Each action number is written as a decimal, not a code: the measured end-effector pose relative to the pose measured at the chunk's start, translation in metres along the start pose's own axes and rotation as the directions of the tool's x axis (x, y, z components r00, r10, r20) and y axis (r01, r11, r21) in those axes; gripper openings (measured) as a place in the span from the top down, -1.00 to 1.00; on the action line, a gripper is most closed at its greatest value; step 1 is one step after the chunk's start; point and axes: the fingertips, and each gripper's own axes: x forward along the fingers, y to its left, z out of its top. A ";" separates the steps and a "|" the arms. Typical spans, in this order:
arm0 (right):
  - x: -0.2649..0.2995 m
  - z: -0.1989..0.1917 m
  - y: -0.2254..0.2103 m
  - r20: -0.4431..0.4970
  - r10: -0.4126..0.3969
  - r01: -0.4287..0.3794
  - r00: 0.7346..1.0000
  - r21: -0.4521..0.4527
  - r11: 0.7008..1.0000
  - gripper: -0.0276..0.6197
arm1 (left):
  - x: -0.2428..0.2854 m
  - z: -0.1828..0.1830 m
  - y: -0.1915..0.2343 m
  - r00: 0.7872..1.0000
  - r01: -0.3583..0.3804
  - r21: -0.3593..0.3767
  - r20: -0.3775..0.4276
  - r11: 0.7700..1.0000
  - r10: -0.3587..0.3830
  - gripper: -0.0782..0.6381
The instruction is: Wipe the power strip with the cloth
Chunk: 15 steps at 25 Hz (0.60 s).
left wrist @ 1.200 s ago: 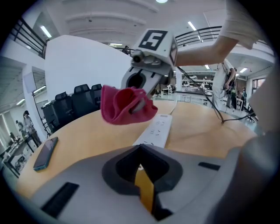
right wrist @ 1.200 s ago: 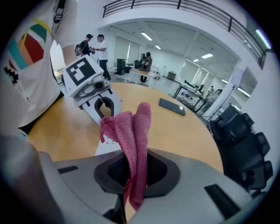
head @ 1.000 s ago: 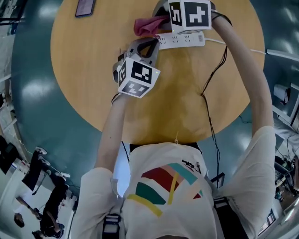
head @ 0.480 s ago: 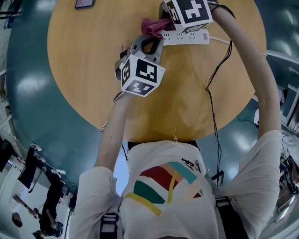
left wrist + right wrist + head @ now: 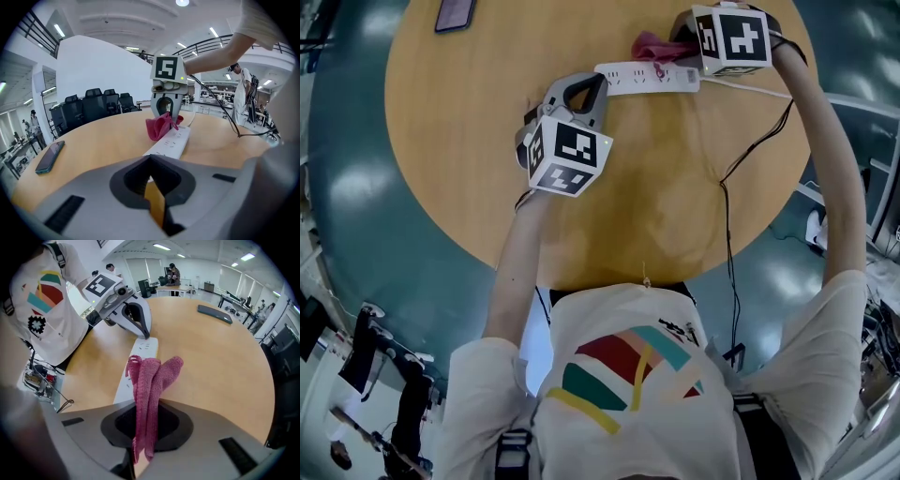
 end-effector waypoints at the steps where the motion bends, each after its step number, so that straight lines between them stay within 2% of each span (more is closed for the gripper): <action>1: -0.001 -0.007 0.001 -0.002 -0.003 0.003 1.000 0.014 1.000 0.79 | 0.000 0.001 0.001 1.000 -0.002 -0.001 -0.003 1.000 0.002 0.67; 7: -0.007 -0.027 0.009 0.019 -0.043 0.041 0.999 0.081 0.996 0.79 | 0.001 0.004 0.003 1.000 -0.005 0.005 -0.018 1.000 0.005 0.67; 10: -0.014 -0.032 0.003 0.080 -0.118 0.098 0.990 0.213 0.972 0.79 | 0.001 0.006 0.004 1.000 -0.010 0.012 -0.020 1.000 0.010 0.67; 12: -0.025 -0.036 -0.004 0.108 -0.207 0.156 0.972 0.360 0.920 0.79 | -0.001 0.006 0.004 1.000 -0.012 0.022 -0.020 1.000 0.013 0.67; 13: -0.032 -0.038 -0.009 0.110 -0.266 0.193 0.958 0.440 0.877 0.79 | -0.002 0.007 0.004 1.000 -0.014 0.029 -0.021 0.999 0.014 0.67; 14: -0.039 -0.041 -0.013 0.105 -0.334 0.231 0.937 0.531 0.815 0.79 | -0.002 0.007 0.004 1.000 -0.015 0.035 -0.022 0.999 0.016 0.67; 15: -0.046 -0.044 -0.016 0.100 -0.404 0.256 0.909 0.631 0.733 0.79 | -0.002 0.007 0.004 1.000 -0.017 0.041 -0.026 0.999 0.018 0.67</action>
